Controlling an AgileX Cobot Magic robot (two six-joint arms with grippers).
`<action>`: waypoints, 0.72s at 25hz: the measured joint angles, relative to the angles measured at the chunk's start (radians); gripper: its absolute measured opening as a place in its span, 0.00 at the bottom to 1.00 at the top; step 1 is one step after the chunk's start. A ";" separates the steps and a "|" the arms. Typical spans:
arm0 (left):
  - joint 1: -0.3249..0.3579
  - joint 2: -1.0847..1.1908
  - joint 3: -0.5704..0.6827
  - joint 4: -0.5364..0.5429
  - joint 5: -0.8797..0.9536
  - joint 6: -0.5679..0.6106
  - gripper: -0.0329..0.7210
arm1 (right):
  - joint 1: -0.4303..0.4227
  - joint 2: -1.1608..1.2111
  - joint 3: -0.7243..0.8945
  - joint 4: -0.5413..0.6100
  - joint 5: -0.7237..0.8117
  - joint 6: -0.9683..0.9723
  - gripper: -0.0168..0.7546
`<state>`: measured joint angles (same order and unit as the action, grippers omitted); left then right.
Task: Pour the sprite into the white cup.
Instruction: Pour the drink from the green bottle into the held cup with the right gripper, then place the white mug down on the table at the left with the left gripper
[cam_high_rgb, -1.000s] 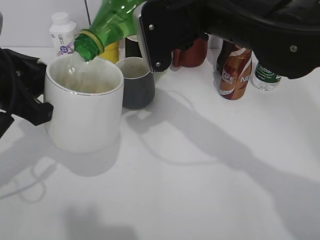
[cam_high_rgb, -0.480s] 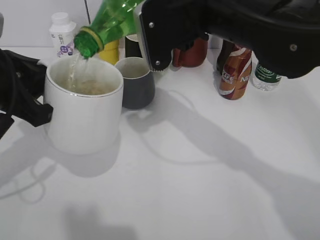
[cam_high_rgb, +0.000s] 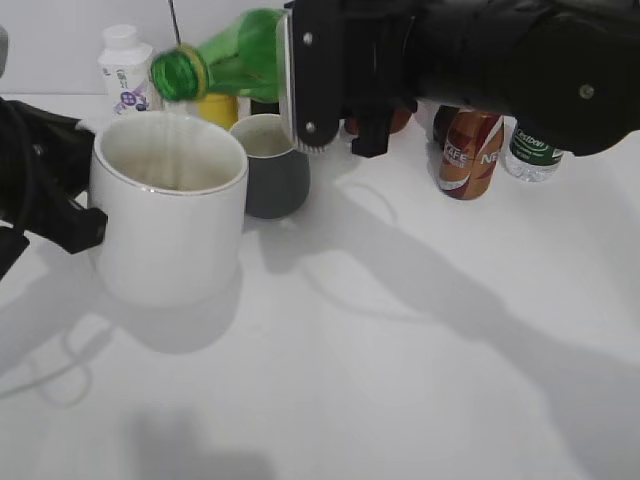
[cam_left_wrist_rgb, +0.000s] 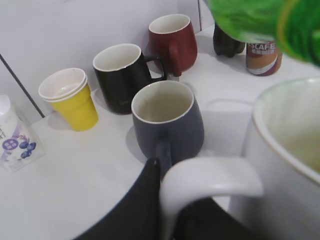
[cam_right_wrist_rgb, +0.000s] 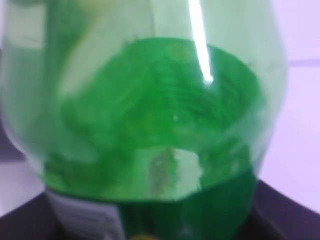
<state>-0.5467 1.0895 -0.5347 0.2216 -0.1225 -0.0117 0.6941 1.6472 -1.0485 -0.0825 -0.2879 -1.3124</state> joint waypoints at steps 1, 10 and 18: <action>0.000 0.000 0.000 0.000 -0.008 0.000 0.10 | 0.000 0.000 0.000 0.001 0.011 0.054 0.56; 0.049 0.003 0.002 0.000 -0.052 0.002 0.10 | 0.000 0.000 0.000 0.009 0.051 0.825 0.56; 0.270 0.176 0.005 -0.017 -0.373 0.002 0.10 | -0.057 -0.015 0.084 0.009 -0.010 1.321 0.56</action>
<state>-0.2763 1.2658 -0.5296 0.2041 -0.4956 -0.0093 0.6375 1.6317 -0.9649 -0.0731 -0.2975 0.0087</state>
